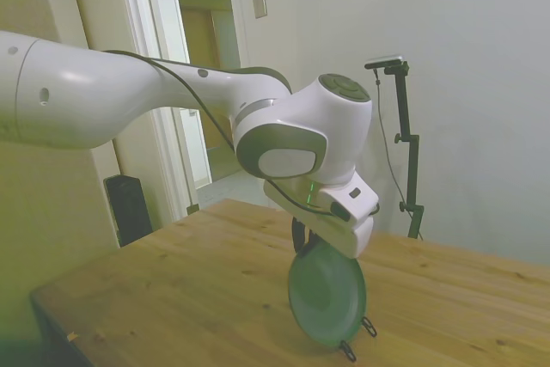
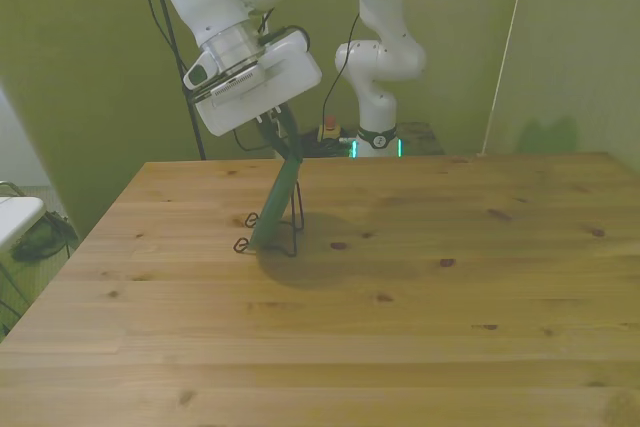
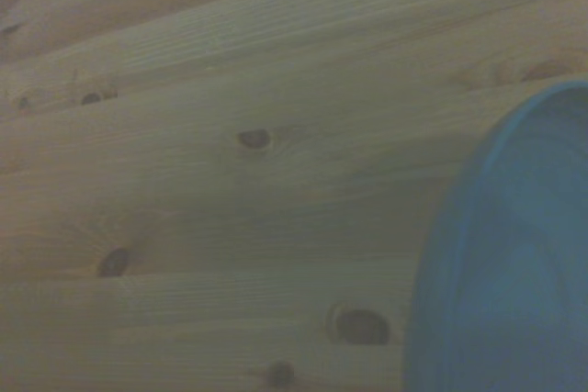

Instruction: Unload the plate

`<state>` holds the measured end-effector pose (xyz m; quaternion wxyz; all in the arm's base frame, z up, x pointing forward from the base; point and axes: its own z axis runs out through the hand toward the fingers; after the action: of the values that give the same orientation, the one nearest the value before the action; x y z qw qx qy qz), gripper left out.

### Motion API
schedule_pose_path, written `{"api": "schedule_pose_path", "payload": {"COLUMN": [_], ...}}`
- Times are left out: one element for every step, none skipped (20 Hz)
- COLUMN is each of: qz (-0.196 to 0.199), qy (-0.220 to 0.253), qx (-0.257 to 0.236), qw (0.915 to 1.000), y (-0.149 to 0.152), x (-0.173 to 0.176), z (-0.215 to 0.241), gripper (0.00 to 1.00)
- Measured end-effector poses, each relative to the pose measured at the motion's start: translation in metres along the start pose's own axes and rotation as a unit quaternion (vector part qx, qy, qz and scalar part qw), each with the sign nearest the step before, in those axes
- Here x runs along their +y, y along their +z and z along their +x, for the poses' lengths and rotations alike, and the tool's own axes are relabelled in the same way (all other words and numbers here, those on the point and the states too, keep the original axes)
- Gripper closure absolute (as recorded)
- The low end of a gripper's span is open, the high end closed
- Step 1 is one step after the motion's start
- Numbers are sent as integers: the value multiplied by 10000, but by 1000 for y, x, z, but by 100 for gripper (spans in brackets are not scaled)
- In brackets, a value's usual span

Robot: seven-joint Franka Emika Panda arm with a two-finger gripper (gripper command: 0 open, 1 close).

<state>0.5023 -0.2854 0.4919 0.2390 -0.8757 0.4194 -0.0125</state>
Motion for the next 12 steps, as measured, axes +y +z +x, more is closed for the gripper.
{"api": "schedule_pose_path", "payload": {"qz": [12,30,42,62,87,123,160,193,227,252,276,290], "qy": [4,1,-7,-21,-34,-47,-61,-77,-102,-127,-152,-173], "qx": [4,8,18,29,30,50,73,100,132,143,159,180], "qw": [10000,10000,10000,10000,10000,9999,9998,9997,9996,9995,9994,9993], "y": [-1,-2,-4,-8,-13,-19,-27,-35,-43,-52,-63,-74], "x": [0,1,0,0,0,-1,-2,-2,-3,-5,-9,-15], "z": [0,0,0,-1,-3,-4,-7,-10,-14,-19,-25,-32], "gripper": [100,100,100,100,100,100,100,100,100,100,100,100]}}
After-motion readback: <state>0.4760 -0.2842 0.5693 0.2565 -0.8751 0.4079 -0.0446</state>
